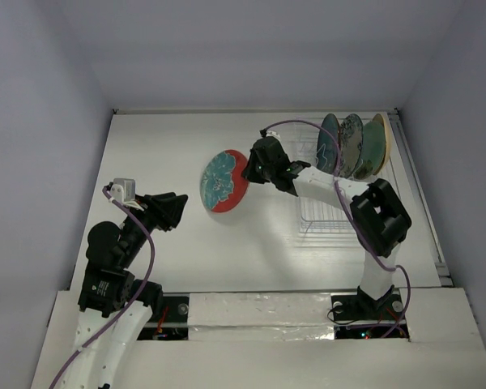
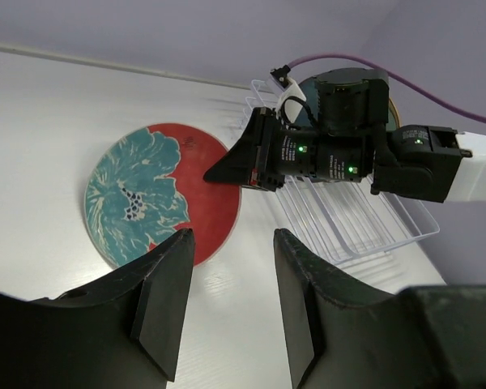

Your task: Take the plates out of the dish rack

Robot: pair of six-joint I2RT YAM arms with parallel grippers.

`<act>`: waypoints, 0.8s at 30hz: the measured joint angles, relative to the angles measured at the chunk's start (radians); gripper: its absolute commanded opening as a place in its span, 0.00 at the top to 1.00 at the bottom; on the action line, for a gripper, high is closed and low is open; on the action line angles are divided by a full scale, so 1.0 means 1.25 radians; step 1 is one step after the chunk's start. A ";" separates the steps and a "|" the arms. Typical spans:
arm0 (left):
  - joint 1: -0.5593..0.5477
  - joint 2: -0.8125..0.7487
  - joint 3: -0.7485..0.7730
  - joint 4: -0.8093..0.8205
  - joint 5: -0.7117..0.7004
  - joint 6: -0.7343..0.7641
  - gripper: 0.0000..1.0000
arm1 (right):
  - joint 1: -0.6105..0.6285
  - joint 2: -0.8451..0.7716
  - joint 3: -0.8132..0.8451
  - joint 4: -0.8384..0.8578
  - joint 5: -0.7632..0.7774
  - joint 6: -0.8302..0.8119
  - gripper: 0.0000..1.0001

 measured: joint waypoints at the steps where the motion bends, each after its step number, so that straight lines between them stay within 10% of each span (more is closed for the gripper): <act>1: 0.000 0.000 0.000 0.000 0.000 0.000 0.59 | 0.000 0.000 -0.004 0.008 0.016 0.007 1.00; 5: 0.000 0.000 0.000 0.000 0.000 0.000 0.59 | 0.000 0.000 -0.019 0.039 0.078 0.028 0.92; 12: 0.000 0.000 0.000 0.000 0.001 0.000 0.59 | -0.002 0.000 -0.056 0.044 0.154 0.052 0.48; 24: 0.000 0.000 0.000 0.000 0.001 0.000 0.59 | -0.005 0.012 -0.118 0.037 0.163 0.046 0.23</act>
